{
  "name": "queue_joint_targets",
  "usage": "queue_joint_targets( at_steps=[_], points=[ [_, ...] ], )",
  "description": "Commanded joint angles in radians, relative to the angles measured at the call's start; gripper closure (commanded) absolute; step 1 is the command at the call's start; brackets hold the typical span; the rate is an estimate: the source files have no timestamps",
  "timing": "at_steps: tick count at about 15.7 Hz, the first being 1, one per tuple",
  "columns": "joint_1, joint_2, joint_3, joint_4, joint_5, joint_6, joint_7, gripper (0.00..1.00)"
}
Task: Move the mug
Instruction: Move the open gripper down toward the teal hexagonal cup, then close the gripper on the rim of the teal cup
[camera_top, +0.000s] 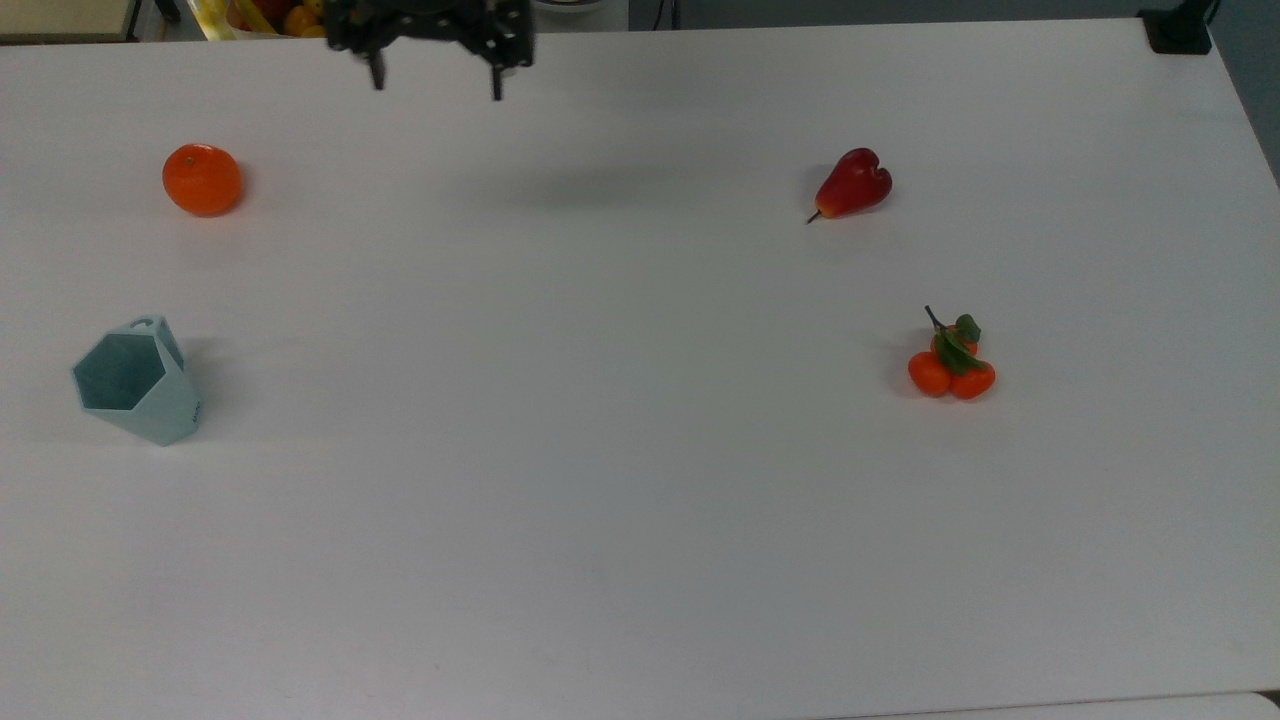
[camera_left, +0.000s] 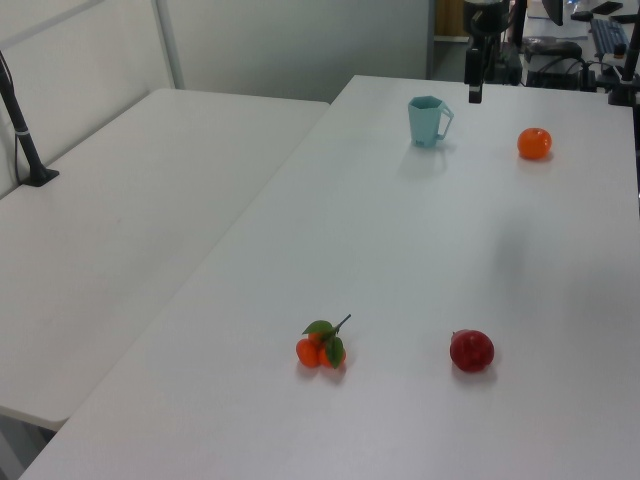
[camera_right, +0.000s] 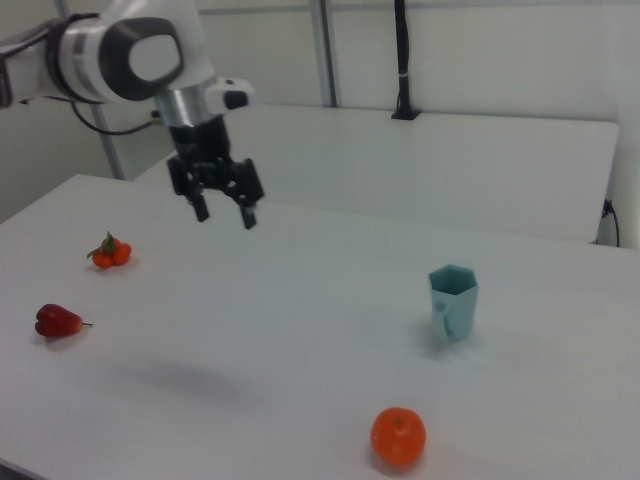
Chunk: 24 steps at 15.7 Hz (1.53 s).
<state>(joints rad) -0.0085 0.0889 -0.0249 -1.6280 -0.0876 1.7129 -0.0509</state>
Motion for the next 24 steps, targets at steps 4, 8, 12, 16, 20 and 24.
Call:
queue_joint_targets(
  at_steps=[4,8,12,16,20,24],
  points=[
    [-0.215,0.173,-0.006,0.088,0.012,0.169,-0.139,0.0],
    [-0.312,0.242,-0.004,0.099,0.023,0.292,-0.239,0.0],
    [-0.363,0.333,-0.004,0.097,0.023,0.459,-0.26,0.0],
    [-0.369,0.406,-0.004,0.091,0.025,0.632,-0.25,0.0],
    [-0.369,0.463,-0.001,0.091,0.023,0.708,-0.25,0.0],
    [-0.36,0.486,0.003,0.089,0.023,0.746,-0.228,0.18]
  ],
)
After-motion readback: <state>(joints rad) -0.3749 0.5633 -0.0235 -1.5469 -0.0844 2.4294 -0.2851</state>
